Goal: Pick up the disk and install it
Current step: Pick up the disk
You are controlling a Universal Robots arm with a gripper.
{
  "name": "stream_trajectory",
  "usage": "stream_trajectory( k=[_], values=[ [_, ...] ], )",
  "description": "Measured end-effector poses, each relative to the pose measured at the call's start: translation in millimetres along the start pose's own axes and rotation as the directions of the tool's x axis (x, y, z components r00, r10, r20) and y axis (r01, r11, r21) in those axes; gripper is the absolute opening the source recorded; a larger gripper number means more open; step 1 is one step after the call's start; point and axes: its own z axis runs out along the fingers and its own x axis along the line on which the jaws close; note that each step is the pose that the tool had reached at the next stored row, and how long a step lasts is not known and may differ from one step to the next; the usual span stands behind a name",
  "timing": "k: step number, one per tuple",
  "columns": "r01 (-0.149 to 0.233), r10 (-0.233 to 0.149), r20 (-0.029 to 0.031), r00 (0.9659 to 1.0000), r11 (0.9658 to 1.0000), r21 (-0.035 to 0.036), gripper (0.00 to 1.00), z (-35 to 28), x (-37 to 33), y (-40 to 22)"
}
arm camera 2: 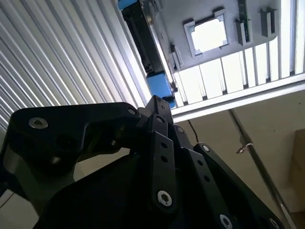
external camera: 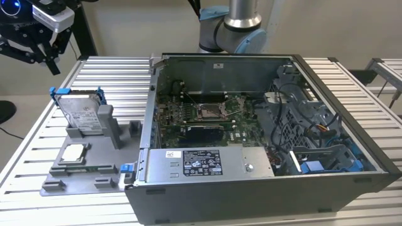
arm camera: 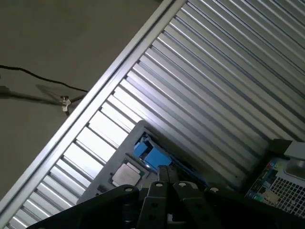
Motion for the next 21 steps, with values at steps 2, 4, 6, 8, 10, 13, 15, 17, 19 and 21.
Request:
stream_trajectory(
  k=[2, 4, 6, 8, 10, 13, 15, 17, 19, 21],
  values=[
    [0.023, -0.023, -0.0018, 0.9997, 0.9997, -0.0008, 0.0, 0.0, 0.0, 0.0],
    [0.043, -0.043, -0.0037, 0.999, 0.9991, -0.0018, 0.0, 0.0, 0.0, 0.0],
    [0.063, -0.063, -0.0057, 0.998, 0.998, -0.0029, 0.0, 0.0, 0.0, 0.0],
    [0.081, -0.081, -0.0075, 0.9967, 0.9967, -0.0041, 0.0, 0.0, 0.1, 0.0],
    [0.097, -0.097, -0.0092, 0.9952, 0.9953, -0.0051, 0.0, 0.0, 0.0, 0.0],
    [0.122, -0.122, -0.0116, 0.9925, 0.9925, -0.0068, 0.0, 0.0, 0.1, 0.1],
    [0.146, -0.146, -0.0133, 0.9892, 0.9892, -0.0078, 0.0, 0.1, 0.0, 0.0],
    [0.181, -0.181, -0.0156, 0.9834, 0.9835, -0.0092, 0.0, 0.2, 0.1, 0.0],
    [0.216, -0.216, -0.0179, 0.9763, 0.9764, -0.0107, 0.0, 0.3, 0.1, 0.0],
    [0.251, -0.251, -0.0197, 0.9678, 0.968, -0.0116, 0.0, 0.5, 0.1, -0.1]
  ],
)
